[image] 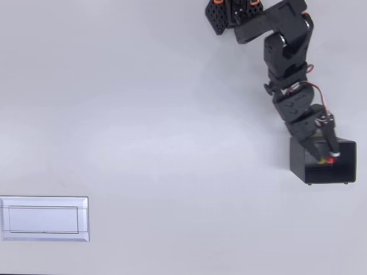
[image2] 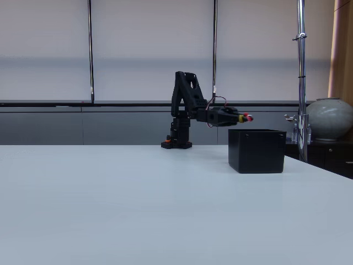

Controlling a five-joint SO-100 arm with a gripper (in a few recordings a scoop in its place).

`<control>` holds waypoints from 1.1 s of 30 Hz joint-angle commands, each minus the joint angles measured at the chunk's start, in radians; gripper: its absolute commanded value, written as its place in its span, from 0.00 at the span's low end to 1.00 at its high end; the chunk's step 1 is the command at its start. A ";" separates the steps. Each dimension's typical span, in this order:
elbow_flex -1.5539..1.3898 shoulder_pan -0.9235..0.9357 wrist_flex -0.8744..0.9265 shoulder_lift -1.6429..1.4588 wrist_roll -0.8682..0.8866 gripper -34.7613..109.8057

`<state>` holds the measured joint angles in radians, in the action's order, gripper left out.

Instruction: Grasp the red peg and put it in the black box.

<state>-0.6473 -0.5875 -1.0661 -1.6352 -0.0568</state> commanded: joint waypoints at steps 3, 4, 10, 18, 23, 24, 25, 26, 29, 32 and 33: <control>-0.146 0.011 0.000 -0.040 -0.005 0.24; -0.158 0.020 0.009 -0.046 -0.005 0.24; -0.166 0.044 0.017 -0.069 0.020 0.24; -0.140 0.034 0.003 -0.071 0.032 0.26; -0.104 0.029 -0.006 -0.066 0.061 0.28; -0.098 0.028 -0.015 -0.066 0.061 0.30; -0.094 0.028 -0.017 -0.066 0.063 0.32; -0.089 0.026 -0.018 -0.066 0.067 0.33; -0.081 0.026 -0.025 -0.066 0.066 0.38; -0.080 0.026 -0.025 -0.066 0.061 0.41; -0.078 0.026 -0.025 -0.066 0.061 0.41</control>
<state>-0.7056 -0.5553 -1.0569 -1.7012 -0.0015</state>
